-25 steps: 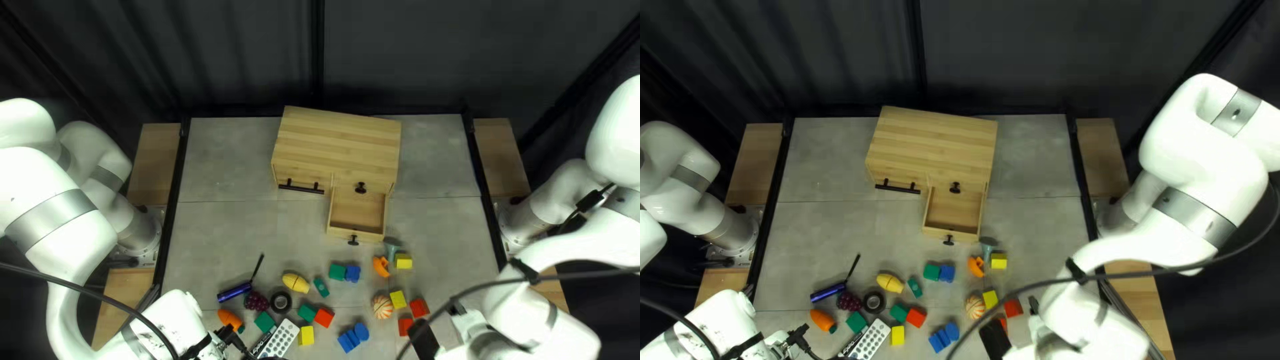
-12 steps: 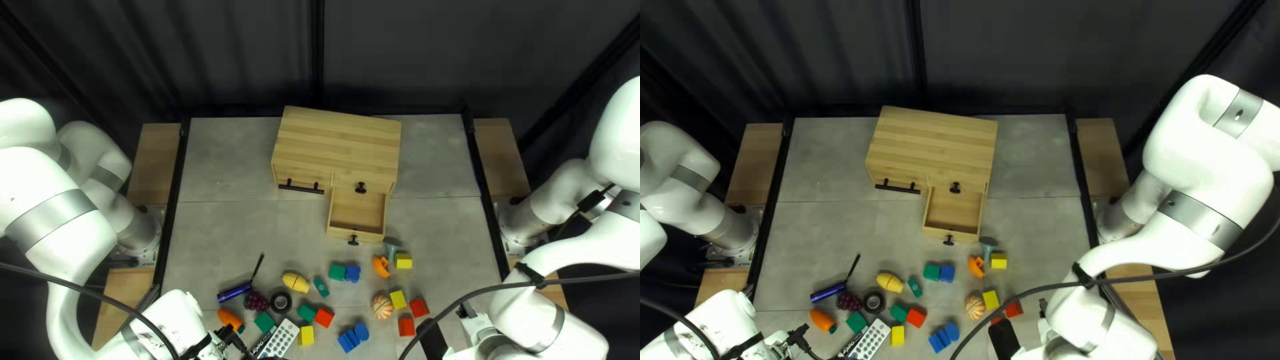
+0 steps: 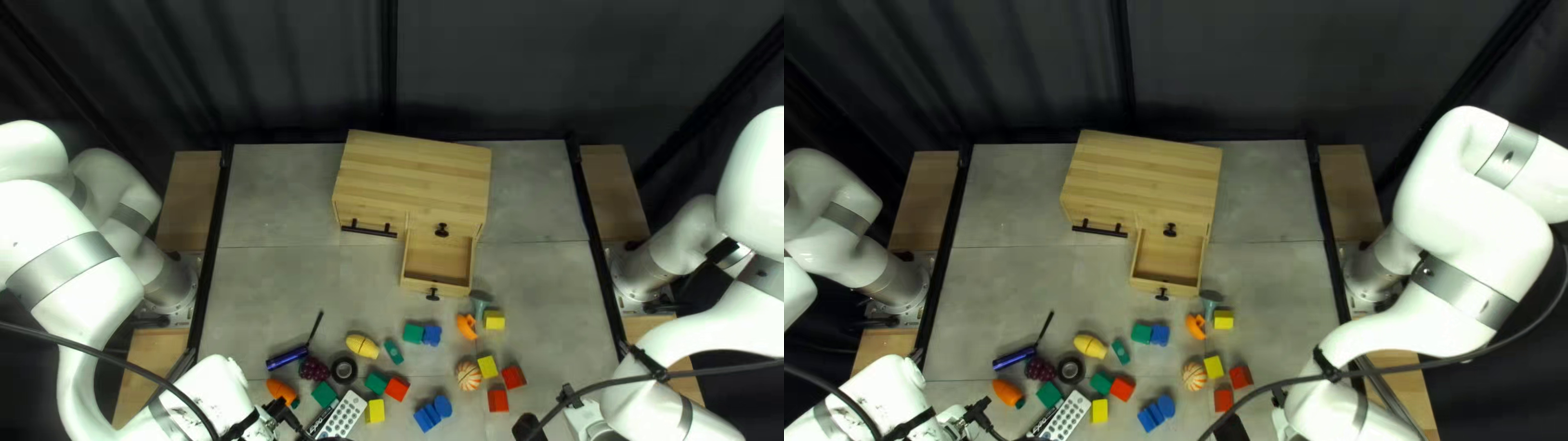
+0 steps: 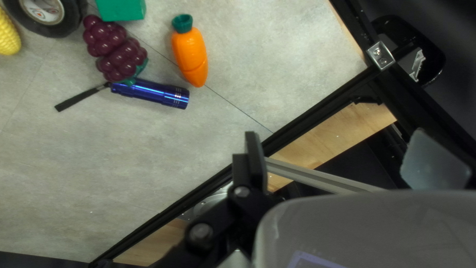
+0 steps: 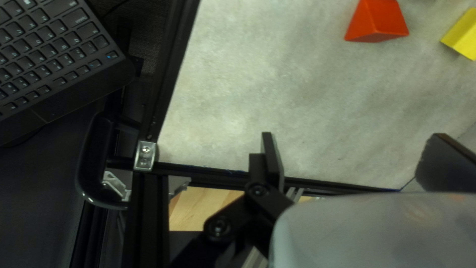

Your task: Open drawers and place objects into drawer and close

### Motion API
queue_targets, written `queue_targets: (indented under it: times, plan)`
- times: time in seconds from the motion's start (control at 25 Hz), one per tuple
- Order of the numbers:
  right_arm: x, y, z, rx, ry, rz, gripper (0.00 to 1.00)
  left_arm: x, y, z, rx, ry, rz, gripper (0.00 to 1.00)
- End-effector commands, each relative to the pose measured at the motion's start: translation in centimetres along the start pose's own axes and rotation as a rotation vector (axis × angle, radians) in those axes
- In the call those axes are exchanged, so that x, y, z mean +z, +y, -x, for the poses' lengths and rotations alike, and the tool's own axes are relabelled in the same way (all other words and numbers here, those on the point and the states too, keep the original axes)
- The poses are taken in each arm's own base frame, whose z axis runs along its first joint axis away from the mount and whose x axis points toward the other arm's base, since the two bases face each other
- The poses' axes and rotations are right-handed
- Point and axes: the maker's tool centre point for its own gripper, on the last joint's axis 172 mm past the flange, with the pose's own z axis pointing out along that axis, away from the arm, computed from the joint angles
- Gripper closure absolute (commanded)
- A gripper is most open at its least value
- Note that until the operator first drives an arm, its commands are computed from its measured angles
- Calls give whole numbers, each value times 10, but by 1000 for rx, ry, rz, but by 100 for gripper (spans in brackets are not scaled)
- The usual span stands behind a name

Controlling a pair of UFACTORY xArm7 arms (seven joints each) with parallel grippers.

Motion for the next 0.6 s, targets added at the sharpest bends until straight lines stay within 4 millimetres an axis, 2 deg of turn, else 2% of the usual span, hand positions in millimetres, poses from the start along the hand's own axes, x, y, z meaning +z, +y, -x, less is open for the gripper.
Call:
queue_targets:
  times: [0.04, 0.12, 0.2, 0.32, 0.4, 0.6]
  plan:
    - [10, -12, 0, -6, 3, -15, 0, 0, 0, 0, 0, 0, 0, 0]
    - [14, -15, 1, 3, -2, -24, 0, 0, 0, 0, 0, 0, 0, 0]
    - [20, -7, 4, 60, -13, -36, 0, 0, 0, 0, 0, 0, 0, 0]
    - [20, -6, 4, 68, -14, -37, 0, 0, 0, 0, 0, 0, 0, 0]
    - [20, -6, 4, 68, -14, -37, 0, -7, 6, -18, 20, 25, -30, 0]
    - [20, -6, 4, 68, -14, -37, 0, -21, 11, -42, 142, 70, -148, 0]
